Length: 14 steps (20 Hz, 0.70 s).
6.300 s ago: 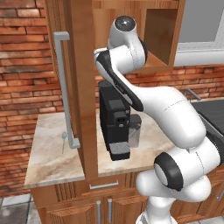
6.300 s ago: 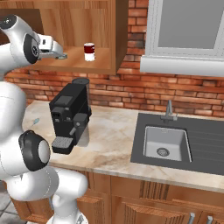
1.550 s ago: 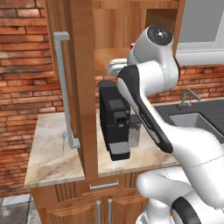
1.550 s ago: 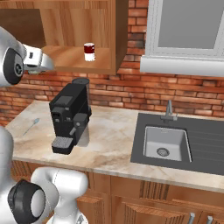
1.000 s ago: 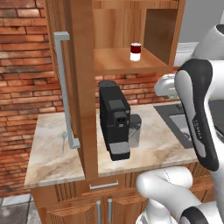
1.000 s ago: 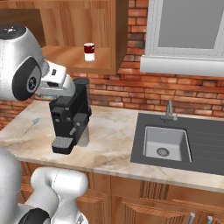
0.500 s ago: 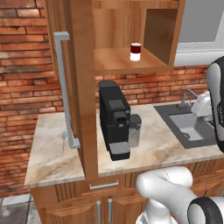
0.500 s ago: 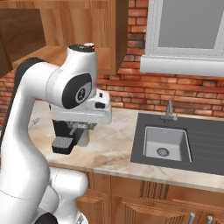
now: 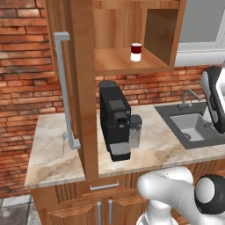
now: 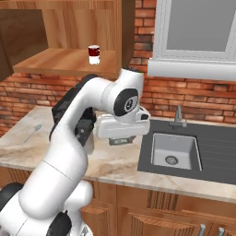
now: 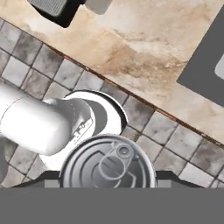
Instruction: Restock the canned food cabinet by taking the new fresh canned food from the counter and placing it in the cabinet. Then, take the old canned food from the cabinet and place it on the counter.
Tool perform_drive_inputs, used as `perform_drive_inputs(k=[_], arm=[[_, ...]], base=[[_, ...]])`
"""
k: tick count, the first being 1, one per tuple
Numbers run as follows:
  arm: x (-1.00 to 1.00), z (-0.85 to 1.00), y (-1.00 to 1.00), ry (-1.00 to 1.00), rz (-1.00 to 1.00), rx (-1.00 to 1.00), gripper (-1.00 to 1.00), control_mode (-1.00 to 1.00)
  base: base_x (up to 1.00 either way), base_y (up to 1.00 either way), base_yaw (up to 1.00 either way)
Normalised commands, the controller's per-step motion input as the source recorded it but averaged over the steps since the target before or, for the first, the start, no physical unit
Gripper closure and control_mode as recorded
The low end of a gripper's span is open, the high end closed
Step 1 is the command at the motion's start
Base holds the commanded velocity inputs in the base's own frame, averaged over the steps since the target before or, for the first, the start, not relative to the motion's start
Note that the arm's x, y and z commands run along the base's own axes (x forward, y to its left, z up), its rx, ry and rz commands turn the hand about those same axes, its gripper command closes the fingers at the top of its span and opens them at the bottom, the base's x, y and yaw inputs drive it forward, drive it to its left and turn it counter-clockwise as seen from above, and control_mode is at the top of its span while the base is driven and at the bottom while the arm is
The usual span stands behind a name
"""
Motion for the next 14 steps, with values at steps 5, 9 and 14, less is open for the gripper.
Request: perform_drive_inputs(k=[5, 9, 14], arm=[[0.5, -0.7, -0.13, -0.18, 0.19, 0.07, 1.0, -1.0], [0.32, -0.58, -0.06, -0.17, 0.07, 0.23, 1.0, -1.0], [0.19, -0.28, -0.05, -0.14, 0.07, 0.28, 1.0, -1.0]], base=[[0.0, 0.0, 0.0], [0.0, 0.0, 0.0], [0.0, 0.0, 0.0]])
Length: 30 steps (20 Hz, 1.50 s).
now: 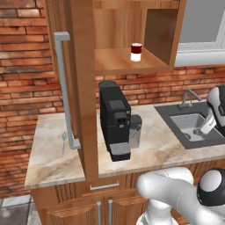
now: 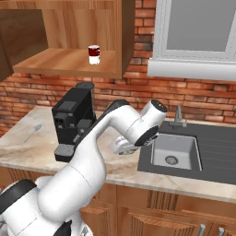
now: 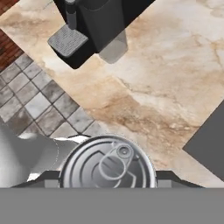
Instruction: Restock the canned food cabinet by taking the new fresh canned food from the counter and placing it in the cabinet. Then, take the old canned food from the cabinet and place it on the counter.
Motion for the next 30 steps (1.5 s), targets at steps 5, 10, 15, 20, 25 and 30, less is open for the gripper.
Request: perform_drive_inputs(k=[5, 10, 15, 20, 25, 30], arm=[[0.21, -0.17, 0.0, -0.11, 0.04, 0.14, 1.0, -1.0], [0.42, -0.24, 0.0, -0.06, 0.02, 0.04, 1.0, -1.0], [0.27, -0.36, 0.09, -0.12, 0.01, 0.02, 1.0, -1.0], [0.28, -0.44, 0.22, -0.18, 0.0, 0.01, 1.0, -1.0], [0.31, -0.31, 0.34, -0.17, 0.0, 0.0, 1.0, -1.0], [0.4, -0.22, 0.3, -0.1, 0.0, 0.0, 1.0, -1.0]], base=[[0.0, 0.0, 0.0], [0.0, 0.0, 0.0], [0.0, 0.0, 0.0], [0.0, 0.0, 0.0], [0.0, 0.0, 0.0], [0.0, 0.0, 0.0]])
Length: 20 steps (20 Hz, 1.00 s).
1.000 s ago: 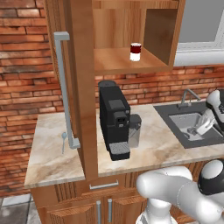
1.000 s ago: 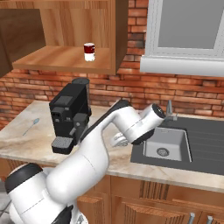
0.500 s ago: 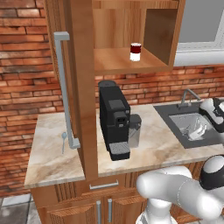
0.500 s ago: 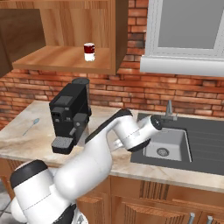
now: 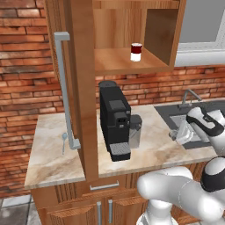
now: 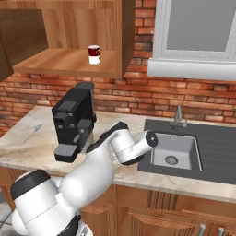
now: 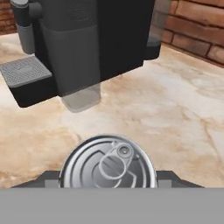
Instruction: Restock the canned food cabinet by taking the new fresh canned food from the counter and placing it in the cabinet. Then, take the old canned food from the cabinet and place it on the counter.
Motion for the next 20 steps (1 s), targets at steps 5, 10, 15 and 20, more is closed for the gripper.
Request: perform_drive_inputs(k=[5, 10, 15, 20], arm=[[0.52, -0.22, 0.13, -0.01, 0.0, 0.0, 1.0, -1.0], [0.62, -0.25, 0.0, 0.0, 0.0, 0.0, 1.0, -1.0], [0.54, -0.27, 0.0, 0.0, 0.0, 0.0, -1.0, -1.0], [0.31, -0.04, 0.0, 0.0, 0.0, 0.0, -1.0, -1.0]], base=[[0.0, 0.0, 0.0], [0.0, 0.0, 0.0], [0.0, 0.0, 0.0], [0.0, 0.0, 0.0]])
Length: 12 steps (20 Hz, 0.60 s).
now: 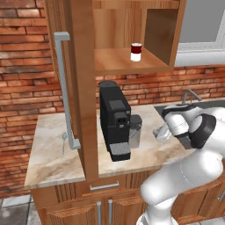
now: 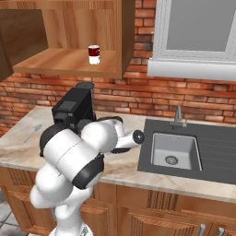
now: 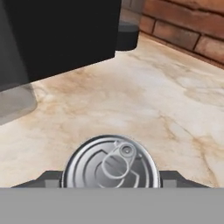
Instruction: Restock the canned food cabinet by taking the new fresh canned food from the counter and placing it in the cabinet. Then, take the old canned food from the cabinet and place it on the counter.
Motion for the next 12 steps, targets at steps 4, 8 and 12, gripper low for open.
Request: perform_drive_inputs(k=[4, 8, 12], arm=[[0.13, 0.01, 0.0, 0.0, 0.0, 0.0, -1.0, -1.0], [0.0, 0.4, 0.0, 0.02, 0.0, 0.0, -1.0, -1.0], [-0.01, 0.68, 0.0, 0.04, 0.0, 0.0, -1.0, -1.0]], base=[[0.0, 0.0, 0.0], [0.0, 0.0, 0.0], [0.0, 0.0, 0.0]])
